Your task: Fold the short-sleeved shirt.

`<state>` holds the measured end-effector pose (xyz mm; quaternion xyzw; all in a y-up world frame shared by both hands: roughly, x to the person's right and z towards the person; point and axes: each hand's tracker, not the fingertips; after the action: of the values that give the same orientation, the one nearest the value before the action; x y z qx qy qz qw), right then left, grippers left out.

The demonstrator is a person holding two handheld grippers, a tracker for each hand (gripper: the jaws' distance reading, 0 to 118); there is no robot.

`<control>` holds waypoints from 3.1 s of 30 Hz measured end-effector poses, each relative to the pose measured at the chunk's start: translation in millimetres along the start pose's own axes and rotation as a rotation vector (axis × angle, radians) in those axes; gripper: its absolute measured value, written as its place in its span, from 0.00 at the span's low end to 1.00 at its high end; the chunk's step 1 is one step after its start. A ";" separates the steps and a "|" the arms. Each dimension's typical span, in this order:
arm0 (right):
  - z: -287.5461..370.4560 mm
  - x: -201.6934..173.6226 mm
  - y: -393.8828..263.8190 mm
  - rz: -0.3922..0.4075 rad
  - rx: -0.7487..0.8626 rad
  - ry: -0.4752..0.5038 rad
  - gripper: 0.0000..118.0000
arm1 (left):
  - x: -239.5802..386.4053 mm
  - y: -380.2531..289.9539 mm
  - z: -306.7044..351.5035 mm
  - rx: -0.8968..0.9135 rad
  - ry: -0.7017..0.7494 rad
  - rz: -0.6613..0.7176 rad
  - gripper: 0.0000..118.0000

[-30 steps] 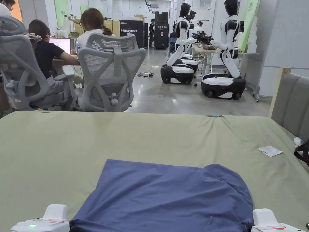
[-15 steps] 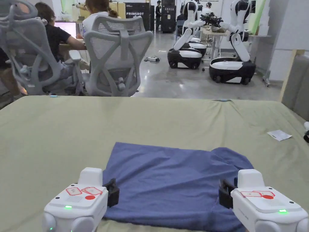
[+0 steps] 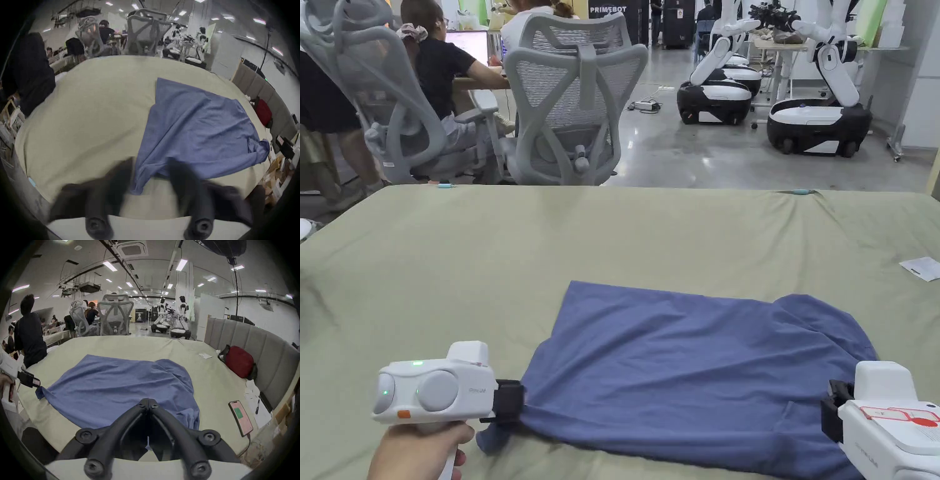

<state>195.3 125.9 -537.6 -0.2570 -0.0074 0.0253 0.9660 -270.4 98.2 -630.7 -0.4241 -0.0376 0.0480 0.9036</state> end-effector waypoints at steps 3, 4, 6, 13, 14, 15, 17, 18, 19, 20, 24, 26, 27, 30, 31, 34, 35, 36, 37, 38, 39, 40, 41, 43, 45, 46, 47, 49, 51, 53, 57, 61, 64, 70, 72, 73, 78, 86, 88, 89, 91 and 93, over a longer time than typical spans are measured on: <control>-0.8 10.8 -0.7 -0.016 -0.006 -0.018 0.00 | -2.8 -6.9 -15.1 -0.011 -0.036 0.031 0.83; -0.6 14.5 -0.8 -0.020 -0.008 -0.026 0.00 | -2.4 -8.5 -21.6 -0.025 -0.034 0.043 0.78; 0.8 24.1 -1.6 -0.027 -0.011 -0.045 0.00 | -3.6 -14.0 -36.5 -0.062 -0.039 0.051 0.64; 15.3 77.6 -19.3 -0.038 -0.040 -0.127 0.00 | 9.1 -21.1 -13.6 0.024 -0.044 0.029 0.04; 15.8 87.3 -24.6 -0.055 -0.039 -0.126 0.06 | 13.8 -22.1 -10.4 0.030 -0.038 0.008 0.04; 15.9 94.5 -31.1 -0.083 -0.042 -0.107 0.25 | 16.6 -22.8 -9.0 0.029 -0.040 -0.001 0.04; 11.9 103.3 -42.4 -0.108 -0.078 -0.088 0.89 | 24.0 -23.6 -3.3 0.033 -0.032 -0.006 0.04; 7.1 103.1 -48.9 -0.090 -0.108 -0.092 1.00 | 25.1 -24.2 -2.5 0.036 -0.030 -0.011 0.04; 4.1 101.4 -55.6 -0.071 -0.112 -0.097 1.00 | 26.3 -24.8 -1.9 0.037 -0.026 -0.013 0.04; 2.4 98.5 -61.8 -0.057 -0.090 -0.091 0.98 | 26.6 -25.5 -1.5 0.037 -0.025 -0.014 0.04; -20.0 85.2 -68.1 -0.064 -0.120 0.051 0.94 | 27.8 -25.2 0.4 0.030 -0.022 -0.015 0.04; -28.9 80.2 -69.4 -0.068 -0.121 0.112 0.70 | 28.6 -25.3 1.6 0.030 -0.020 -0.012 0.04; -34.4 79.1 -69.1 -0.082 -0.122 0.152 0.48 | 29.2 -25.6 2.2 0.029 -0.021 -0.013 0.04; -37.9 84.4 -70.9 -0.129 -0.151 0.185 0.03 | 31.9 -23.6 6.5 0.018 -0.030 -0.034 0.04; -31.1 86.1 -69.8 -0.114 -0.128 0.145 0.03 | 33.2 -23.1 12.1 0.023 -0.028 -0.043 0.04; -10.2 99.5 -57.7 -0.183 -0.068 0.129 0.03 | 31.7 -8.3 31.2 0.056 -0.041 -0.038 0.04; -5.7 100.1 -51.6 -0.171 -0.054 0.111 0.03 | 33.9 -1.6 36.0 0.068 -0.044 -0.044 0.04; -4.0 102.0 -42.7 -0.148 -0.035 0.089 0.03 | 36.4 9.3 39.2 0.075 -0.046 -0.052 0.04; -4.6 103.6 -35.5 -0.145 -0.033 0.086 0.03 | 38.5 17.7 39.8 0.078 -0.050 -0.057 0.04; -7.1 104.9 -26.4 -0.145 -0.032 0.081 0.03 | 42.1 27.9 39.9 0.085 -0.055 -0.064 0.04; -11.5 103.9 -16.4 -0.140 -0.027 0.069 0.03 | 46.1 39.0 37.9 0.088 -0.060 -0.074 0.04; -16.8 103.9 -7.5 -0.134 -0.023 0.058 0.03 | 50.1 51.2 31.1 0.087 -0.057 -0.087 0.04; -24.0 103.8 0.4 -0.129 -0.022 0.049 0.03 | 53.2 63.4 21.9 0.082 -0.050 -0.097 0.04; -46.5 104.4 12.9 -0.104 -0.021 0.015 0.03 | 57.8 86.8 -2.7 0.041 -0.047 -0.103 0.04; -73.1 104.3 21.8 -0.082 -0.032 -0.020 0.03 | 63.6 107.4 -32.1 0.010 -0.048 -0.095 0.04; -90.1 105.7 24.4 -0.080 -0.045 -0.039 0.03 | 65.7 116.6 -48.7 -0.028 -0.045 -0.083 0.04; -105.4 107.2 25.9 -0.079 -0.057 -0.056 0.03 | 67.2 124.3 -64.2 -0.049 -0.038 -0.073 0.04; -135.3 107.6 25.5 -0.070 -0.087 -0.081 0.03 | 70.2 135.5 -97.1 -0.100 -0.036 -0.021 0.05; -158.3 110.6 20.0 -0.060 -0.135 -0.094 0.03 | 69.3 141.8 -119.3 -0.118 -0.026 0.016 0.09; -170.7 110.8 14.4 -0.055 -0.166 -0.113 0.03 | 71.0 142.3 -129.5 -0.108 0.006 0.031 0.14; -161.4 117.8 11.8 -0.081 -0.159 -0.099 0.30 | 65.6 133.7 -111.7 -0.005 0.013 0.093 0.49; -111.9 96.0 26.1 -0.090 -0.052 -0.054 0.73 | 83.9 95.4 -52.3 0.216 -0.058 0.052 0.41; -73.0 52.7 31.5 -0.075 0.021 0.017 0.74 | 112.3 55.9 -17.3 0.365 -0.090 -0.003 0.00; -21.0 -19.4 13.7 -0.057 0.117 -0.013 0.00 | 148.1 -12.8 15.4 0.477 -0.094 -0.069 0.00; -14.1 -30.8 10.6 -0.058 0.116 0.025 0.00 | 151.1 -23.6 19.8 0.461 -0.099 -0.084 0.00; -12.9 -34.2 9.8 -0.052 0.099 0.042 0.00 | 148.6 -28.0 22.1 0.448 -0.102 -0.101 0.00; -8.3 -34.4 8.6 -0.063 0.101 0.032 0.00 | 136.9 -32.3 25.4 0.404 -0.092 -0.108 0.00; -13.8 -35.5 8.5 -0.047 0.094 0.029 0.00 | 89.2 -42.4 -3.3 0.249 -0.086 0.003 0.00; -16.2 -28.5 9.4 -0.047 0.089 0.026 0.00 | 78.8 -29.2 -9.7 0.244 -0.081 0.003 0.00; -18.8 -27.6 10.7 -0.046 0.089 0.021 0.00 | 75.1 -20.4 -12.0 0.250 -0.070 -0.004 0.00; -22.8 -20.0 12.4 -0.051 0.085 0.018 0.00 | 66.1 -0.4 -20.6 0.260 -0.034 -0.032 0.26; -29.7 -17.7 14.3 -0.052 0.080 0.010 0.00 | 59.2 23.4 -36.7 0.236 -0.014 -0.049 0.82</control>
<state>177.8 122.6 -570.5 -0.2178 -0.0082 -0.0007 0.9760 -208.8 92.1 -670.5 -0.3135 -0.0483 0.0327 0.9478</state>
